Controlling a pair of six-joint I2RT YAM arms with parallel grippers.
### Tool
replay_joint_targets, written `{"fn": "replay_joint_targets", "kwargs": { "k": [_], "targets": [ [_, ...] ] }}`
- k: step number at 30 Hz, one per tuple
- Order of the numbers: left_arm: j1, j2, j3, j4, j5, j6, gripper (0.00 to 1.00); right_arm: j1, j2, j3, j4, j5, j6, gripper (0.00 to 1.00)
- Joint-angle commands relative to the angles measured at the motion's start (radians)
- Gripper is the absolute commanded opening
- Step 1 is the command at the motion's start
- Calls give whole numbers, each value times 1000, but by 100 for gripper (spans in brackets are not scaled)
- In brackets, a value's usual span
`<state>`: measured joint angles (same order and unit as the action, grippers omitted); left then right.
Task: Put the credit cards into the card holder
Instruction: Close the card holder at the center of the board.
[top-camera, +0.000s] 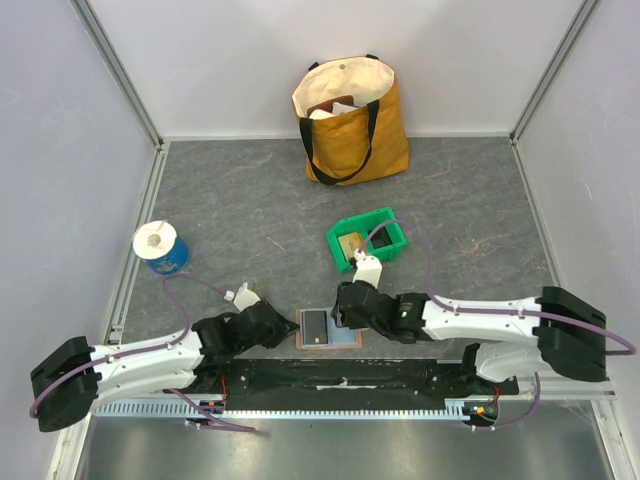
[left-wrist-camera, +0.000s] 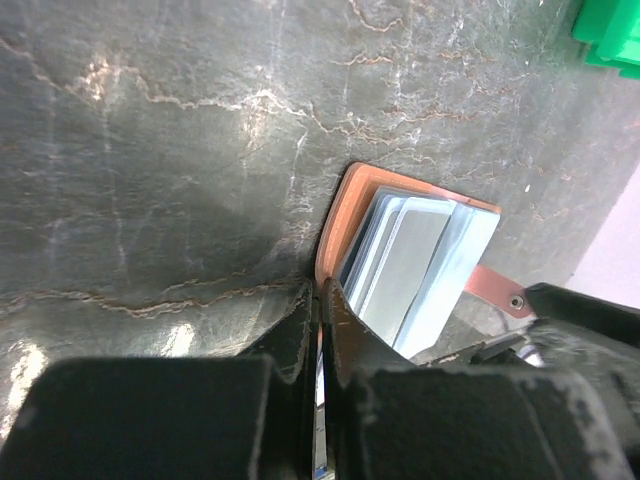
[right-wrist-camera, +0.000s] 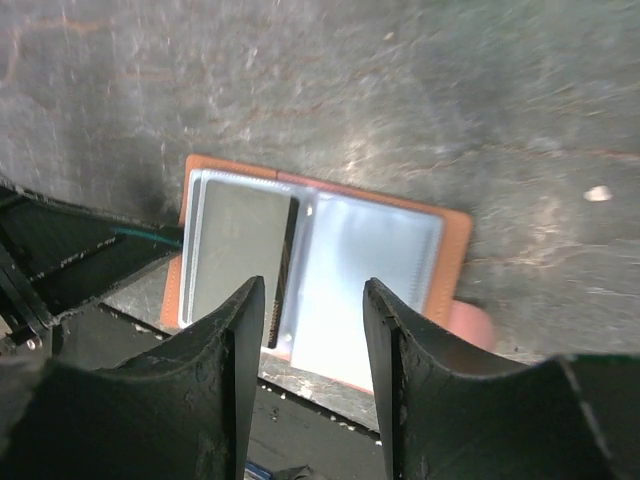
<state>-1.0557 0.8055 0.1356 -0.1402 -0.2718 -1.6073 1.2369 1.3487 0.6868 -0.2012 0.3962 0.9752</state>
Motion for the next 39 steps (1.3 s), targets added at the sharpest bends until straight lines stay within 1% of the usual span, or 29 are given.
{"fn": "replay_joint_targets", "kwargs": {
  "k": [1, 4, 6, 11, 17, 22, 26, 28, 29, 31, 35, 39],
  "targets": [
    [-1, 23, 99, -127, -69, 130, 2, -48, -114, -20, -116, 92, -1, 52],
    [-1, 63, 171, -150, -72, 200, 2, -51, -161, -20, -210, 119, 2, 54],
    [-1, 101, 215, -151, -63, 243, 2, -53, -174, -23, -247, 107, -3, 56],
    [-1, 201, 330, -162, -47, 337, 2, -53, -146, -33, -282, 56, 28, 56],
    [-20, 294, 436, -211, -46, 386, 2, -50, -148, -20, -366, 58, 79, 57],
    [-49, 354, 498, -229, -53, 406, 2, -44, -160, -39, -400, 20, 106, 57],
    [-73, 406, 548, -249, -66, 420, 2, -39, -171, -67, -409, 0, 123, 54],
    [-95, 437, 578, -260, -79, 426, 2, -39, -178, -79, -414, -6, 129, 48],
    [-104, 451, 590, -268, -84, 428, 2, -39, -183, -85, -420, -8, 131, 48],
    [-121, 480, 620, -279, -95, 434, 2, -37, -192, -93, -431, -20, 140, 49],
    [-164, 526, 674, -279, -107, 461, 2, -37, -224, -125, -441, -17, 167, 57],
    [-205, 581, 732, -250, -98, 501, 2, -36, -249, -136, -478, 41, 210, 57]
  ]
}}
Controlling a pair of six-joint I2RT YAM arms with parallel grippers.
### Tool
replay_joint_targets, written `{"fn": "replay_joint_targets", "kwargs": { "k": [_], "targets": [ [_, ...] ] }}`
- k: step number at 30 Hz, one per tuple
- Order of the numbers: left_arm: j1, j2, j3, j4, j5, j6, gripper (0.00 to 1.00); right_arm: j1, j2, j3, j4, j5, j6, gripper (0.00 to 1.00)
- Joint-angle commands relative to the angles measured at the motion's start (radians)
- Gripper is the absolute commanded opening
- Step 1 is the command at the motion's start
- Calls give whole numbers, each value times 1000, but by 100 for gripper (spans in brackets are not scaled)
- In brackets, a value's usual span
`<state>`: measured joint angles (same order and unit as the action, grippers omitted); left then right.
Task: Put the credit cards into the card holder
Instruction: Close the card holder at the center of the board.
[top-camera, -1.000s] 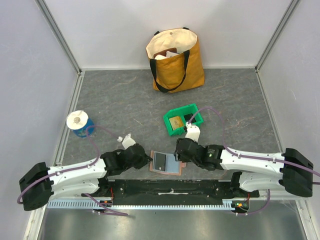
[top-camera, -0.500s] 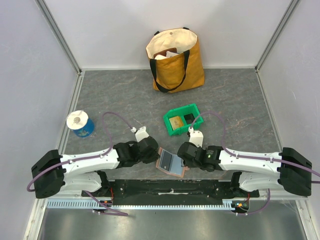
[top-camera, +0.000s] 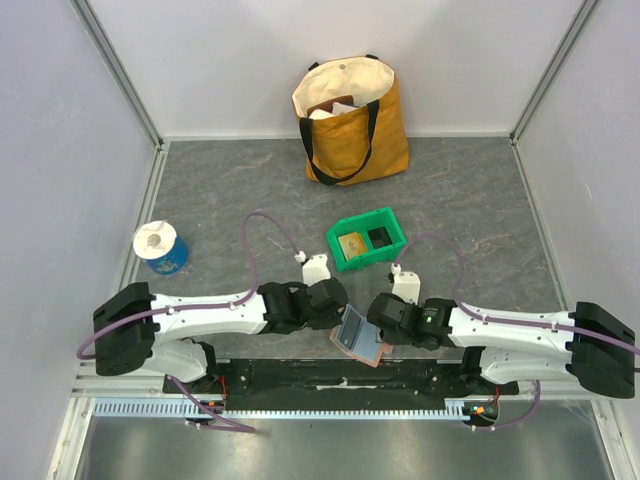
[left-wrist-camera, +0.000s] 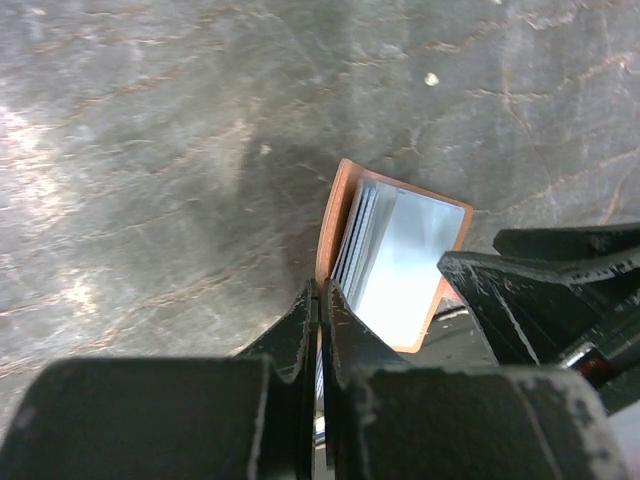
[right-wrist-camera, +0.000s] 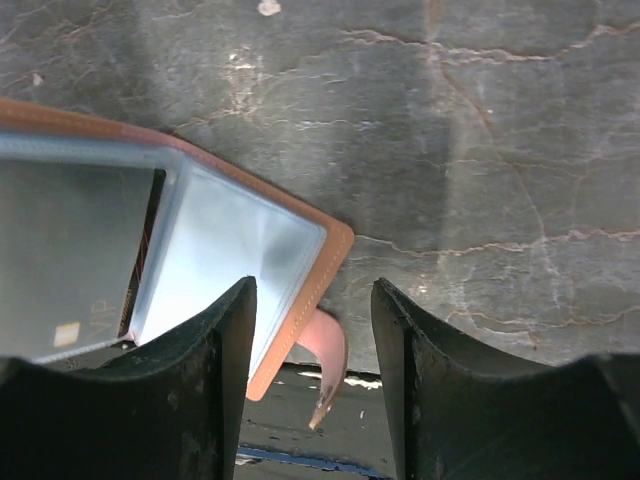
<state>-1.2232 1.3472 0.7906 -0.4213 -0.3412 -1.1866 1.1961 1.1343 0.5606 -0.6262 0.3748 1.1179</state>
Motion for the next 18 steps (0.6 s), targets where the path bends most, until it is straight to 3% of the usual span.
{"fn": "replay_joint_targets", "kwargs": {
  "k": [1, 10, 18],
  "targets": [
    [-48, 53, 88, 50, -13, 93, 2, 5, -42, -5, -85, 88, 91, 57],
    [-127, 190, 174, 193, 99, 166, 2, 2, -159, -18, -265, 265, 344, 57],
    [-148, 262, 193, 282, 154, 193, 2, -12, -228, -33, -268, 269, 347, 57]
  ]
}}
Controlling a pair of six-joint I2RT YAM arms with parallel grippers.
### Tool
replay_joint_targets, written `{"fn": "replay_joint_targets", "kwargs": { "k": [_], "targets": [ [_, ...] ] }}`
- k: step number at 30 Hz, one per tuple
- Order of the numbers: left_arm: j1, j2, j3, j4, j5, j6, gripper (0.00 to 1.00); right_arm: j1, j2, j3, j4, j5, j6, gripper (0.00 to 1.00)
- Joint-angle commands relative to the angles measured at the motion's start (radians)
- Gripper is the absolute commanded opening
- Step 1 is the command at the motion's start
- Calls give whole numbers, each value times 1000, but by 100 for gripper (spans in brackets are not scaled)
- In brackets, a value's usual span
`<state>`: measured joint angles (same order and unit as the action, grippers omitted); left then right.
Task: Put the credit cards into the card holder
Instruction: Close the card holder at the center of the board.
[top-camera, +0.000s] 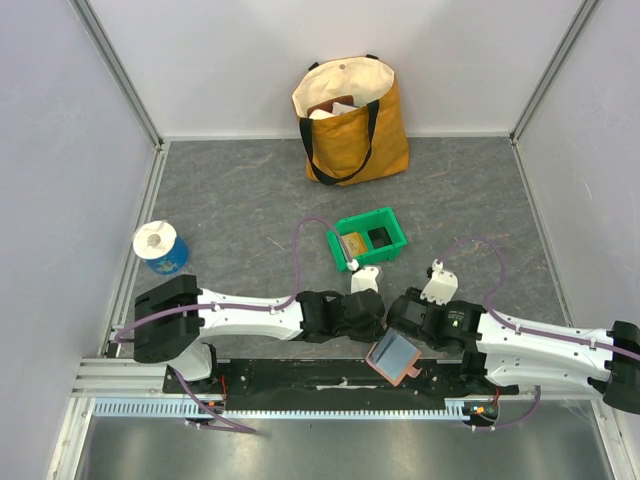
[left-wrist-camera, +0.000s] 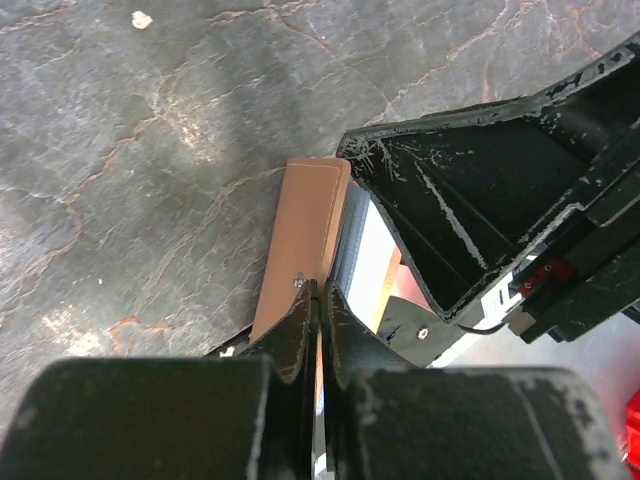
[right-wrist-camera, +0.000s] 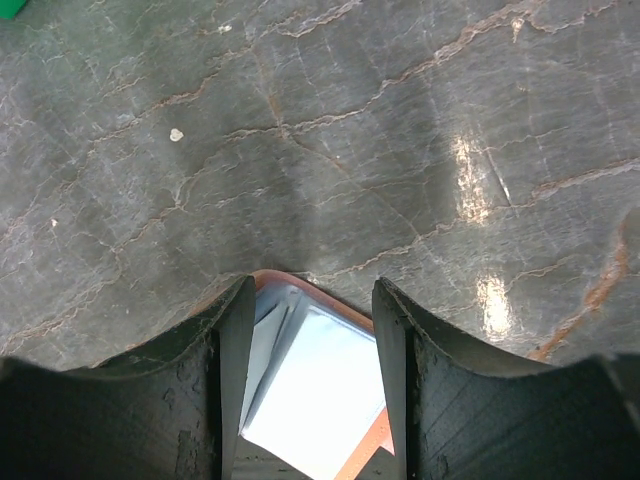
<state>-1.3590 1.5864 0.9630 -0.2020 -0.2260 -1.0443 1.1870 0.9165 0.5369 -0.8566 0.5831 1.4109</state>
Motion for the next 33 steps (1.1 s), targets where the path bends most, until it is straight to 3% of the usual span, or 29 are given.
{"fn": "replay_joint_targets", "kwargs": {
  "k": [1, 8, 15, 18, 21, 25, 29, 33],
  "targets": [
    [-12, 23, 22, 62, 37, 53, 2, -3, -8, -8, -36, 58, 54, 57],
    [-22, 78, 37, 142, 172, 122, 2, -3, -31, 9, -73, 93, 95, 59],
    [-46, 133, 57, 181, 264, 161, 2, -3, -106, 109, -280, 260, 188, 65],
    [-51, 124, 53, 193, 275, 173, 13, -4, -140, 117, -285, 267, 175, 66],
    [-51, 104, 51, 199, 315, 220, 34, -4, -148, 109, -285, 247, 160, 67],
    [-49, 72, 25, 199, 315, 253, 51, -4, -157, 97, -280, 186, 128, 67],
    [-48, 53, 17, 199, 359, 256, 54, -4, -171, 104, -257, 106, 86, 67],
    [-40, 40, -4, 145, 315, 251, 61, -4, -185, 115, -256, 12, 69, 72]
  ]
}}
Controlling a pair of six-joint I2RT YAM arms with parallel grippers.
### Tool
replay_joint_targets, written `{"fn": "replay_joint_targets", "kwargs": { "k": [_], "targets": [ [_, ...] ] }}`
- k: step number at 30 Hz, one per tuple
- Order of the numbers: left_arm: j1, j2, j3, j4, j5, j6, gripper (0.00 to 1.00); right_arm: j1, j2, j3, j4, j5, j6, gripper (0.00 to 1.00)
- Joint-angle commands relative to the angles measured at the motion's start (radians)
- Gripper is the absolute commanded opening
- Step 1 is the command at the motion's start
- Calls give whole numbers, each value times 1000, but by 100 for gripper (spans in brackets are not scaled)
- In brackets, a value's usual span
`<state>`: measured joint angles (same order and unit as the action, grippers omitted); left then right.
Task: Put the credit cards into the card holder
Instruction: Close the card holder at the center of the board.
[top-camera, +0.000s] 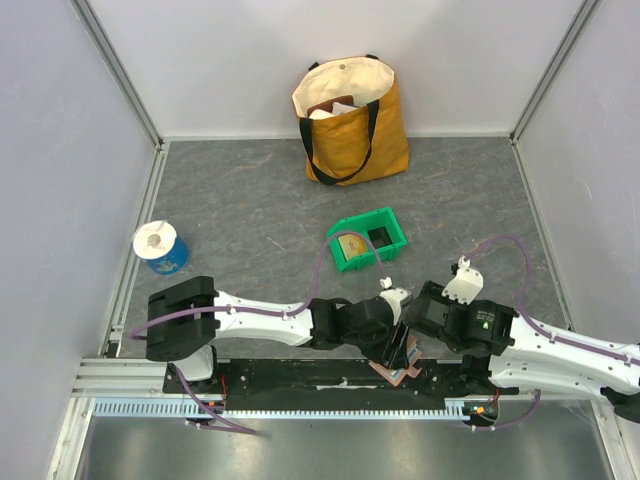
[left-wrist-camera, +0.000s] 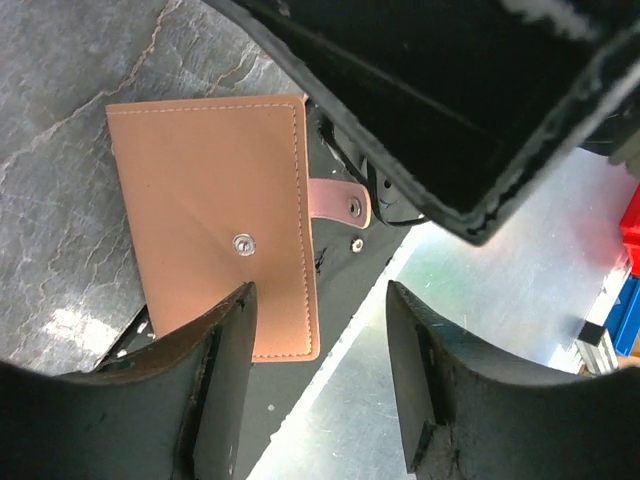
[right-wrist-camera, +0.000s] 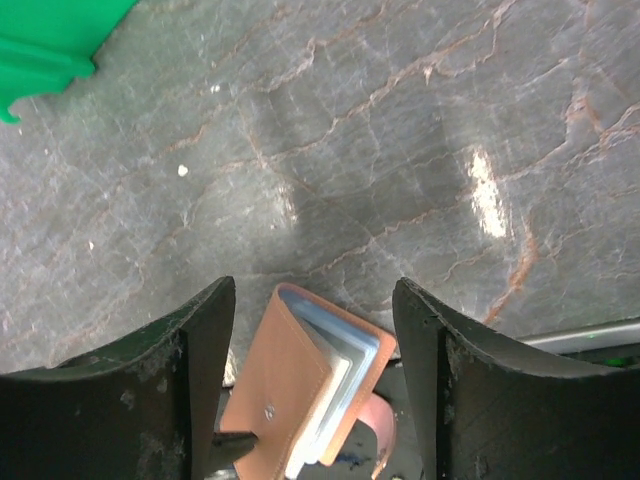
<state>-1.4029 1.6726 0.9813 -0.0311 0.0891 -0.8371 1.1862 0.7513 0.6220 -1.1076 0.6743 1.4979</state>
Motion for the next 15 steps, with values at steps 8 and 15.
{"fn": "replay_joint_targets", "kwargs": {
  "k": [8, 15],
  "targets": [
    [25, 67, -41, 22, 58, -13, 47, -3, -96, -67, 75, -306, -22, 73],
    [24, 108, -56, -27, -6, -77, 46, -2, -24, -68, 64, -348, -11, 74]
  ]
}}
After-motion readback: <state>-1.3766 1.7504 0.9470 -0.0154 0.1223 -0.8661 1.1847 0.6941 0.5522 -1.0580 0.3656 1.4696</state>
